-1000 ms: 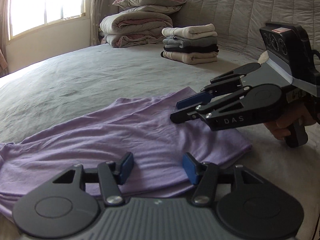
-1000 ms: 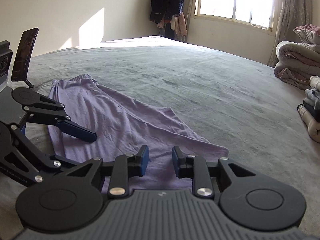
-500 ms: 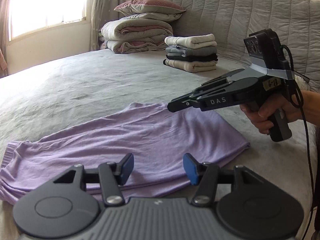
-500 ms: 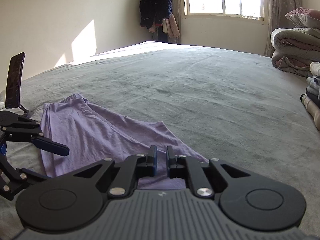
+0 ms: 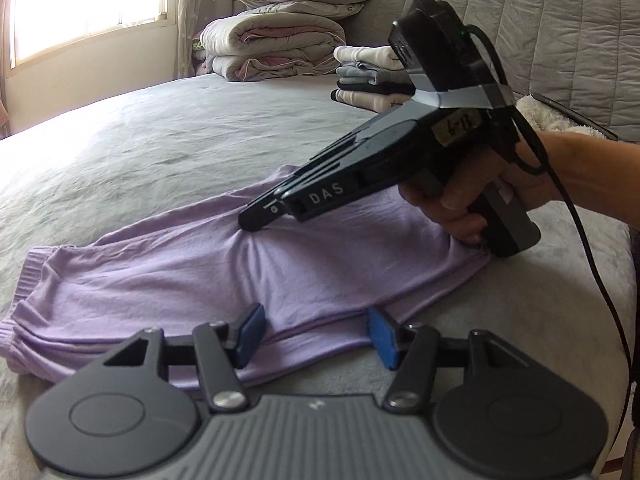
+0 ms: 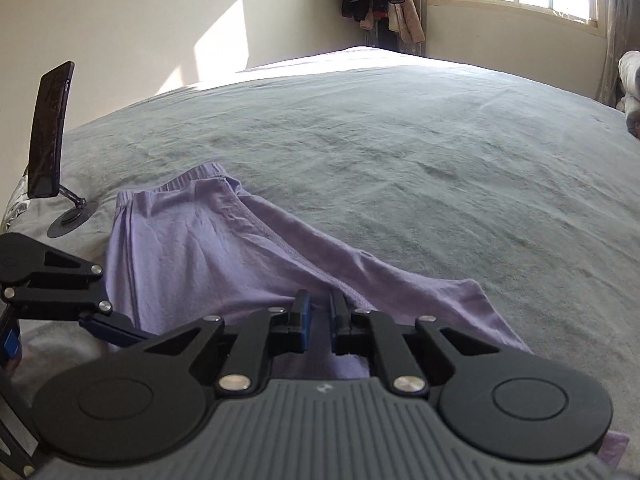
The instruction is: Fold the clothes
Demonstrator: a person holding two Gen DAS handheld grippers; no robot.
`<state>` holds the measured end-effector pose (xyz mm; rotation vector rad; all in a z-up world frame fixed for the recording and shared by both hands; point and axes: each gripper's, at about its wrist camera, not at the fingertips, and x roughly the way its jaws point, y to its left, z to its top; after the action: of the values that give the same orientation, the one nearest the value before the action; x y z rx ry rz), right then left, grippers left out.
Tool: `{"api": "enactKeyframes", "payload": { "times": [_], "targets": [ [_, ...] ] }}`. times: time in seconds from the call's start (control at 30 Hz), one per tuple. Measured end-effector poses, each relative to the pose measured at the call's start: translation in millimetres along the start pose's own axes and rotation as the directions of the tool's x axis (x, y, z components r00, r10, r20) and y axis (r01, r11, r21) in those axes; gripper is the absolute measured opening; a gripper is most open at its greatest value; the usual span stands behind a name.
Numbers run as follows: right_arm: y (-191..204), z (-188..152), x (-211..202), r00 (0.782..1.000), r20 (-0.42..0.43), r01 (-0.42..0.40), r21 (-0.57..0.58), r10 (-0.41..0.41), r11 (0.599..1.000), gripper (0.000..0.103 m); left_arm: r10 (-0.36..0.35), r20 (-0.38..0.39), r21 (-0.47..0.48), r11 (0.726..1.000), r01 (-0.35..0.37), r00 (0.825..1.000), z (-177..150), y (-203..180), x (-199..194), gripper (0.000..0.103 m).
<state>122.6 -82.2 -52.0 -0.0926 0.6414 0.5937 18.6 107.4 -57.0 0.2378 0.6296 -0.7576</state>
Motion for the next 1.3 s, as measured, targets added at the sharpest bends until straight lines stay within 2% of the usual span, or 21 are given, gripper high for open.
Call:
{"api": "enactKeyframes", "payload": {
  "times": [0.07,0.1,0.13,0.2,0.27,0.33,0.37,0.4,0.47,0.63,0.73,0.77,0.8,0.9,0.97,1.0,1.07,1.13,1.17,1.3],
  "targets": [
    [-9,6,2,1.0,0.001,0.03,0.019,-0.03,0.999,0.008,-0.004,-0.002,0.011,1.0,0.004,1.0,0,0,-2,0.057],
    [-13,7,-1,0.999,0.004,0.036,0.034,-0.036,0.999,0.013,-0.008,-0.004,0.018,1.0,0.008,1.0,1,0,-4,0.058],
    [-16,9,-3,0.999,0.007,0.041,0.048,-0.041,0.998,0.013,-0.01,-0.003,0.028,1.0,0.01,1.0,1,0,-6,0.058],
    [-17,9,-12,1.0,0.023,0.007,0.072,-0.008,0.997,0.02,-0.007,0.005,0.038,0.999,0.007,1.0,3,3,-11,0.059],
    [-15,10,-18,0.999,0.03,-0.036,0.088,0.033,0.996,0.021,0.024,0.025,0.027,0.999,-0.025,0.999,4,8,-14,0.06],
    [-6,13,-16,0.999,0.02,-0.049,0.055,0.048,0.997,0.022,0.068,0.044,0.007,0.998,-0.068,0.997,5,16,-16,0.06],
    [-1,14,-15,0.998,0.015,-0.056,0.038,0.055,0.998,0.026,0.084,0.05,-0.01,0.996,-0.083,0.995,6,21,-15,0.06],
    [1,15,-12,0.998,0.01,-0.055,0.035,0.055,0.998,0.035,0.093,0.055,-0.028,0.995,-0.091,0.994,7,26,-15,0.06],
    [4,19,-5,0.999,0.001,-0.054,0.028,0.054,0.998,0.039,0.104,0.067,-0.057,0.993,-0.1,0.992,8,33,-16,0.06],
    [7,19,12,0.999,-0.04,-0.037,0.016,0.037,0.999,0.036,0.122,0.072,-0.088,0.989,-0.115,0.99,9,42,-14,0.06],
    [8,17,9,0.999,-0.022,-0.047,0.015,0.047,0.999,0.022,0.122,0.068,-0.161,0.981,-0.109,0.99,9,54,-13,0.06],
    [9,16,8,0.999,-0.017,-0.05,0.01,0.05,0.999,0.014,0.122,0.07,-0.196,0.975,-0.106,0.99,9,60,-13,0.06],
    [10,15,6,0.999,-0.011,-0.053,0.005,0.053,0.999,0.01,0.118,0.074,-0.241,0.966,-0.097,0.99,8,66,-13,0.06],
    [13,12,2,0.998,0.006,-0.061,-0.01,0.061,0.998,0.006,0.103,0.092,-0.38,0.923,-0.06,0.99,8,84,-13,0.057],
    [15,12,-2,0.998,0.019,-0.068,-0.012,0.068,0.998,0.006,0.109,0.095,-0.448,0.893,-0.055,0.99,7,92,-12,0.05],
    [15,12,-4,0.997,0.023,-0.071,-0.012,0.071,0.997,0.006,0.121,0.086,-0.458,0.886,-0.069,0.989,7,94,-11,0.049],
    [15,12,-4,0.997,0.021,-0.072,-0.015,0.072,0.997,0.006,0.148,0.064,-0.448,0.888,-0.105,0.987,8,93,-8,0.045],
    [15,14,0,0.998,0.006,-0.062,-0.021,0.062,0.998,0.009,0.162,0.044,-0.407,0.904,-0.131,0.986,8,87,-5,0.045],
    [14,15,3,0.998,-0.001,-0.064,-0.014,0.064,0.998,0.019,0.169,0.035,-0.385,0.912,-0.143,0.985,8,84,-4,0.045],
    [12,19,13,0.996,-0.025,-0.085,0.011,0.085,0.996,0.019,0.206,0.009,-0.288,0.938,-0.194,0.979,8,72,-3,0.045]
  ]
}}
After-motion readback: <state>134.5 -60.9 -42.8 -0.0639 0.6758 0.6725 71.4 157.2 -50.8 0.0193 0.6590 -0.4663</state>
